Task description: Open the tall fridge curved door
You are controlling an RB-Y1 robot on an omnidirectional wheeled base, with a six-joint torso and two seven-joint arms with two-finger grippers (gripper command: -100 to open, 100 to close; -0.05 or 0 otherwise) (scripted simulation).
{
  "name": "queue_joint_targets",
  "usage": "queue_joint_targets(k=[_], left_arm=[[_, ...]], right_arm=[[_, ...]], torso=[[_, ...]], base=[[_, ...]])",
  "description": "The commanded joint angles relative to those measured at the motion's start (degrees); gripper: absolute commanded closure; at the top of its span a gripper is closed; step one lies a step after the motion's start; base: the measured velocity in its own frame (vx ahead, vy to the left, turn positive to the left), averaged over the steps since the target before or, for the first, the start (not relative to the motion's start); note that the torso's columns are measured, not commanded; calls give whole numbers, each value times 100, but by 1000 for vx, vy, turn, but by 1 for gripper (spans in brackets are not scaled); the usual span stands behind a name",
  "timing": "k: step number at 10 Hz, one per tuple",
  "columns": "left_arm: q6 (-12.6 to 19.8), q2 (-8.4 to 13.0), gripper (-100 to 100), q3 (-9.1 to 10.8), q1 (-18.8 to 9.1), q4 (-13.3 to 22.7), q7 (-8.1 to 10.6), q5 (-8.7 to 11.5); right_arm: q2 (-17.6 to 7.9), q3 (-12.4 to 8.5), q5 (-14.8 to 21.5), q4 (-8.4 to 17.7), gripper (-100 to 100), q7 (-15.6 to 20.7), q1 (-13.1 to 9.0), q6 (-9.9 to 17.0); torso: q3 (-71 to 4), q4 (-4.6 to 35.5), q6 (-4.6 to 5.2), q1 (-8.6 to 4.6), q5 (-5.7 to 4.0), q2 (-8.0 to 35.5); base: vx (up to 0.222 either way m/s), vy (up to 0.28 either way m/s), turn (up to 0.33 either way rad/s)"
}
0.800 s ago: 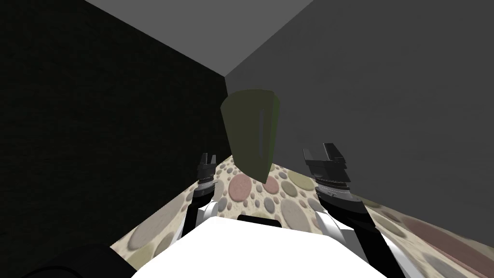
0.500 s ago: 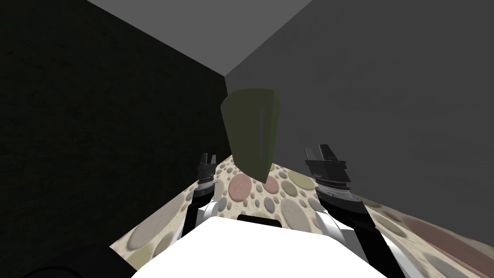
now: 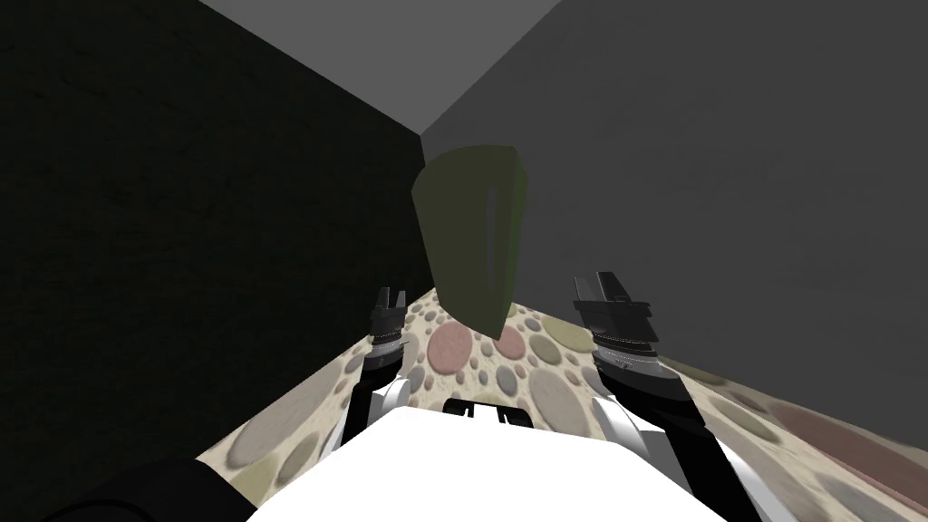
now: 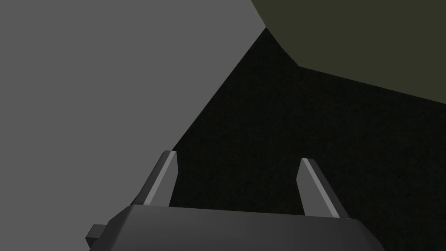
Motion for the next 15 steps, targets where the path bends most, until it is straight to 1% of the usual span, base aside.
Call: queue_joint_targets(k=[1,2,3,4,7,11,12,13,15], left_arm=[[0,0,0,0,0,0,0,0],[-45,243,-100,20,-34,128,-39,-21],[-74,328,-100,33,-56,210,-64,-35],[-146,455,-100,65,-112,419,-127,-70],[-281,584,-100,126,-220,824,-246,-136],[-493,728,-100,223,-391,1464,-435,-241],[-551,763,-100,249,-437,1597,-486,-269],[-551,763,-100,249,-437,1635,-486,-269],[-672,837,-100,303,-531,1982,-593,-327]], right_arm=[[0,0,0,0,0,0,0,0],[0,0,0,0,0,0,0,0],[1,1,0,2,0,0,1,0],[1,1,0,2,0,0,1,0],[1,1,0,2,0,0,2,0],[1,1,0,2,0,0,2,0],[1,1,0,2,0,0,2,0],[1,1,0,2,0,0,2,0],[1,1,0,3,0,0,1,0]], torso=[[-846,423,0,0,0,423],[-1692,846,0,0,0,846],[-2092,1032,0,-11,-2,1030],[-2208,1086,0,-14,-4,1077],[-2236,1111,0,-9,-2,1102],[-2229,1114,0,9,3,1114],[-2230,1114,0,-4,-1,1112],[-2233,1113,0,-7,-2,1107],[-2219,1119,0,12,4,1130]], base=[[0,0,0],[37,-41,10],[61,-65,15],[93,-100,19],[112,-121,21],[113,-111,20],[131,-130,24],[76,-83,8],[62,-83,17]])
